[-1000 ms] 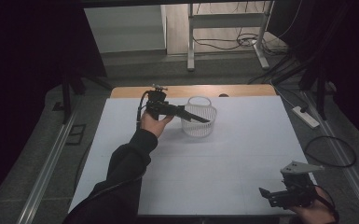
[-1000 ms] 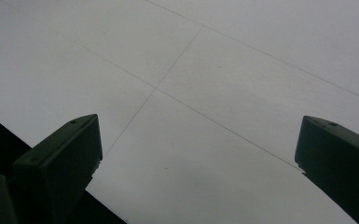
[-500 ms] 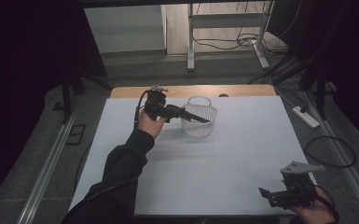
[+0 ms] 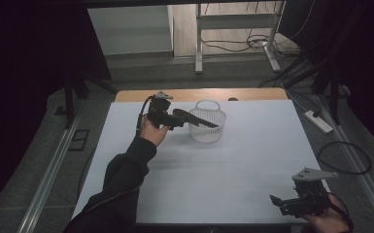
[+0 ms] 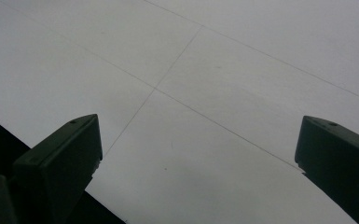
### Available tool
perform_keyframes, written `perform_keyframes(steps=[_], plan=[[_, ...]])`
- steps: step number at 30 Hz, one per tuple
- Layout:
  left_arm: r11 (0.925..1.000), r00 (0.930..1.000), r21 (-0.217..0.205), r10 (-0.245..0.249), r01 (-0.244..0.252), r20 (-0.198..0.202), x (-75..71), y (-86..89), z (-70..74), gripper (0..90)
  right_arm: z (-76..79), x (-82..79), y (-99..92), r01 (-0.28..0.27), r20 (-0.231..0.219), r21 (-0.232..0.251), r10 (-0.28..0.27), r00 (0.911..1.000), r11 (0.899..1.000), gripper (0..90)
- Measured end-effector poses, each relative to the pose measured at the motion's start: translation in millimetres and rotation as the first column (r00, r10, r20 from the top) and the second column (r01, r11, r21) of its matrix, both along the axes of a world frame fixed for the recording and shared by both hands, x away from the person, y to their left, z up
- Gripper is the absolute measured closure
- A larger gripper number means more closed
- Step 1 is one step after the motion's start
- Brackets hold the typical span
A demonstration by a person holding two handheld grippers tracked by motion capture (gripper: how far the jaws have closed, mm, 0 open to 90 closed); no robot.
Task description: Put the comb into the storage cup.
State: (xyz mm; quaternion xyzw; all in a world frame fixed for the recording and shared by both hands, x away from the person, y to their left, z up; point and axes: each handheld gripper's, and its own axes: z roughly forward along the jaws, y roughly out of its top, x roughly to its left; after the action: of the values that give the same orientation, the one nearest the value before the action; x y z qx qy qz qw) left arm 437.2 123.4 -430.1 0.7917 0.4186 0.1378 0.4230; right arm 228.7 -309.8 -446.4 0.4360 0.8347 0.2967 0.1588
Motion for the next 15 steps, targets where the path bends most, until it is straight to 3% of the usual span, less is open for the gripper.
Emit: perform_keyframes(steps=[8, 15], plan=[[0.9996, 0.9995, -0.026, -0.007, 0.007, 0.03, -5.9, 0.1, 3.2, 0.0, 0.0, -0.1, 0.2, 0.0, 0.002, -0.002, 0.0, 1.0, 1.0, 0.9], [0.9998, 0.9972, -0.002, -0.019, 0.019, 0.073, -11.7, -2.5, 4.7, 0.0, 0.0, -0.3, 0.4, -0.001, 0.002, -0.003, 0.001, 1.0, 1.0, 0.9]])
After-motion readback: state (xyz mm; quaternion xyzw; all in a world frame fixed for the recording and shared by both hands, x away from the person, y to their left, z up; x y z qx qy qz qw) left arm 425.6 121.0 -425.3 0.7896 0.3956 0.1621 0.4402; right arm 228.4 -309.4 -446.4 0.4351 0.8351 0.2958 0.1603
